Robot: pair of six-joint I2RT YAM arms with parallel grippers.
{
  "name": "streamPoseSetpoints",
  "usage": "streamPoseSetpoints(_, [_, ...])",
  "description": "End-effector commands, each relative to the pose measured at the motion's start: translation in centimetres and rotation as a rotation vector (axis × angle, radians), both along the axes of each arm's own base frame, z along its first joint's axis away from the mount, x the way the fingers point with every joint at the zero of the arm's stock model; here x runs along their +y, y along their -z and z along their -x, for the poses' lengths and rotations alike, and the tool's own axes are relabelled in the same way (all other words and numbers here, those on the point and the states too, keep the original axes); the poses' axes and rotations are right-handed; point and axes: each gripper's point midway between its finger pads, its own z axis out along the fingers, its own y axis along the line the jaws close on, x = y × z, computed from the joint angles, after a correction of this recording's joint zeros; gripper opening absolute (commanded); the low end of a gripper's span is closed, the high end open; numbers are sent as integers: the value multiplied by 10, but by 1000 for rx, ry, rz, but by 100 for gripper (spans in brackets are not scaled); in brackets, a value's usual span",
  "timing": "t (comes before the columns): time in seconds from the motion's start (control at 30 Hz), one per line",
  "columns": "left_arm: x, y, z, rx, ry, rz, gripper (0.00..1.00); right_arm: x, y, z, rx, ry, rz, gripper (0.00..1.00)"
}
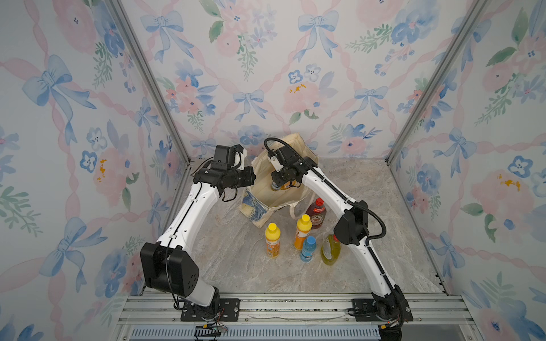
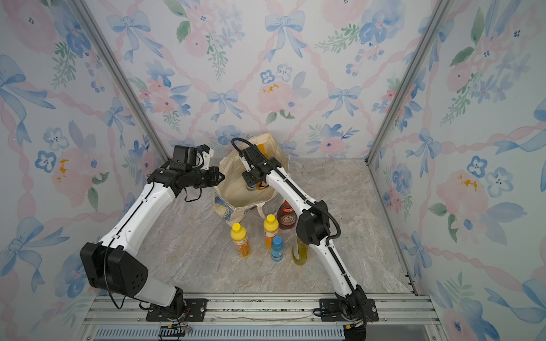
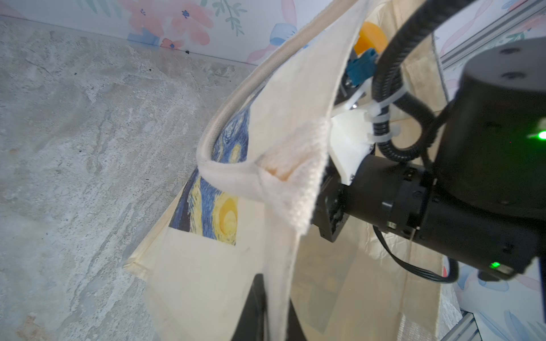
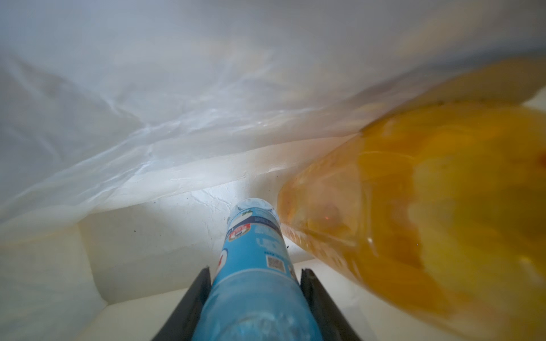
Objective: Pack dish soap into the shopping bag
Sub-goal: Place the bottle of dish soap in the shopping bag.
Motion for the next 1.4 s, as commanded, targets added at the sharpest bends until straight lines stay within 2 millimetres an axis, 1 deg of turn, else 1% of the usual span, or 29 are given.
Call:
streamPoseSetpoints(0.0, [-3, -4, 4, -11, 22, 27, 0, 9, -25, -16, -97, 19, -53, 0])
streamPoseSetpoints(0.1, [-3, -3, 7, -5, 26, 29, 0, 7, -16, -21, -93, 37, -47, 0])
streamPoseSetpoints(0.17, [-3, -2, 8, -2, 28, 31, 0, 6, -14, -24, -102, 54, -40, 0])
streamPoseSetpoints(0.27, [-2, -3, 9, -2, 29, 40, 0, 4, -14, -28, -118, 75, -40, 0])
streamPoseSetpoints(0.4, [-1, -8, 10, -3, 26, 66, 0, 1, -21, -34, -145, 102, -47, 0])
streamPoseSetpoints(0.47, [-4, -12, 12, 4, 36, 96, 0, 0, -23, -36, -150, 110, -53, 0])
streamPoseSetpoints(0.53, [-9, -16, 14, 15, 53, 132, 0, -2, -18, -37, -142, 115, -47, 0])
streamPoseSetpoints(0.6, [-14, -18, 18, 42, 68, 176, 0, -5, -10, -37, -121, 119, -36, 0])
streamPoseSetpoints(0.73, [-24, -24, 31, 118, 109, 238, 0, -13, -2, -30, -76, 124, 2, 0])
streamPoseSetpoints(0.83, [-24, -28, 37, 130, 119, 236, 0, -18, 0, -26, -61, 125, 21, 0])
streamPoseSetpoints(1.07, [-15, -4, 46, 167, 90, 189, 0, -20, 7, -19, -29, 119, 39, 0])
streamPoseSetpoints(1.23, [2, 17, 47, 143, 42, 49, 0, -20, 17, -14, 1, 109, 54, 9])
streamPoseSetpoints(1.37, [3, 27, 46, 142, 40, -7, 0, -18, 13, -12, -2, 104, 48, 18])
